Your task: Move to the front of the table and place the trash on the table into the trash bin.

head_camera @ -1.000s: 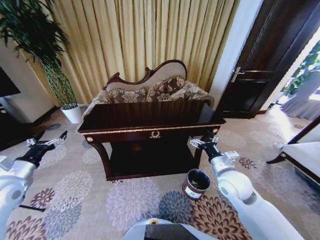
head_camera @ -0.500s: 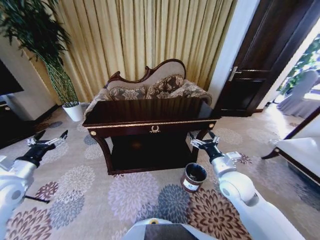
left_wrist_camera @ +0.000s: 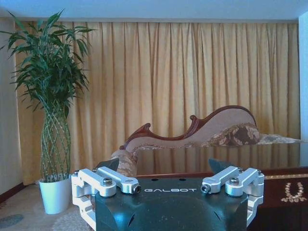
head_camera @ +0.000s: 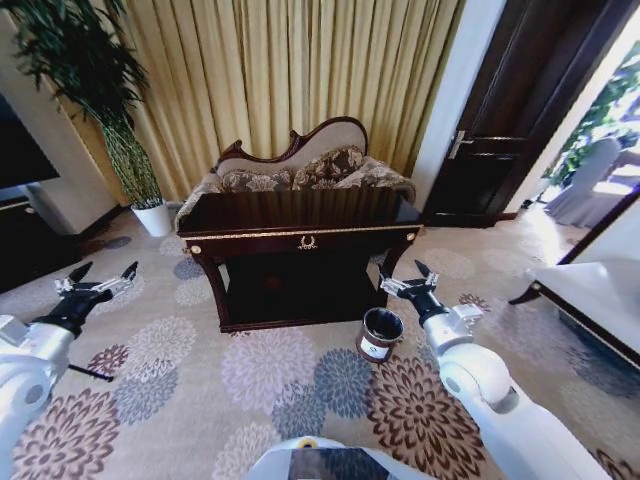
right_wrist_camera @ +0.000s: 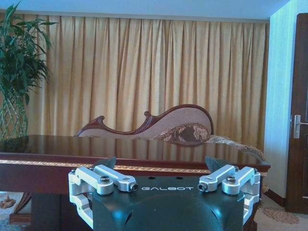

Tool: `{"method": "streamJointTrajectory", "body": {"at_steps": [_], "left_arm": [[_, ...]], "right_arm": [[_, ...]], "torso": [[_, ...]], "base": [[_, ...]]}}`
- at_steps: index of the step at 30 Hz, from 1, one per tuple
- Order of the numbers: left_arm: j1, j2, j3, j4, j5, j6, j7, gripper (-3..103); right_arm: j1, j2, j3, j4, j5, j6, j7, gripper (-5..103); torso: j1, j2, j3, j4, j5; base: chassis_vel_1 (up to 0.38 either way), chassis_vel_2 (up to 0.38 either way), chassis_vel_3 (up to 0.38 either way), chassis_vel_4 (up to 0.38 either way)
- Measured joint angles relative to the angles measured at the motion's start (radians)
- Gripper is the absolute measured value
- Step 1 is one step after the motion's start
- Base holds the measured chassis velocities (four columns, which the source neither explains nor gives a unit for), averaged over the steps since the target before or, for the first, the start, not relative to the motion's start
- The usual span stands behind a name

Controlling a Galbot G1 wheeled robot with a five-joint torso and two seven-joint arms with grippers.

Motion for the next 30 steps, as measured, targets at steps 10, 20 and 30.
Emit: {"method": "streamJointTrajectory", "body": {"at_steps": [10,20,30], "left_arm": [[0.004,-0.003,-0.001,-0.016,-0.003,0.006,-0.001,100],[0.004,-0.006,0.003,-0.022,-0.003,0.007,-0.002,100],[0.0,0.0,0.013,-0.006,0.01,-0.042,-0.004,100]], "right_arm": [[-0.016,0.007,0.01,0.002,-0.004,0.009,-0.009,100],[-0.017,0.008,0.01,0.0,-0.004,0.011,-0.011,100],[-0.017,0.015,0.007,0.002,-0.005,0.012,-0.01,100]], "torso": [[0.0,0.0,0.0,0.0,0.0003],[0.0,0.0,0.0,0.0002,0.0],[0.0,0.0,0.0,-0.0001,0.0003]], "base": [[0.175,-0.173,-0.177,0.175],[0.167,-0.176,-0.159,0.195],[0.153,-0.16,-0.16,0.151]]}}
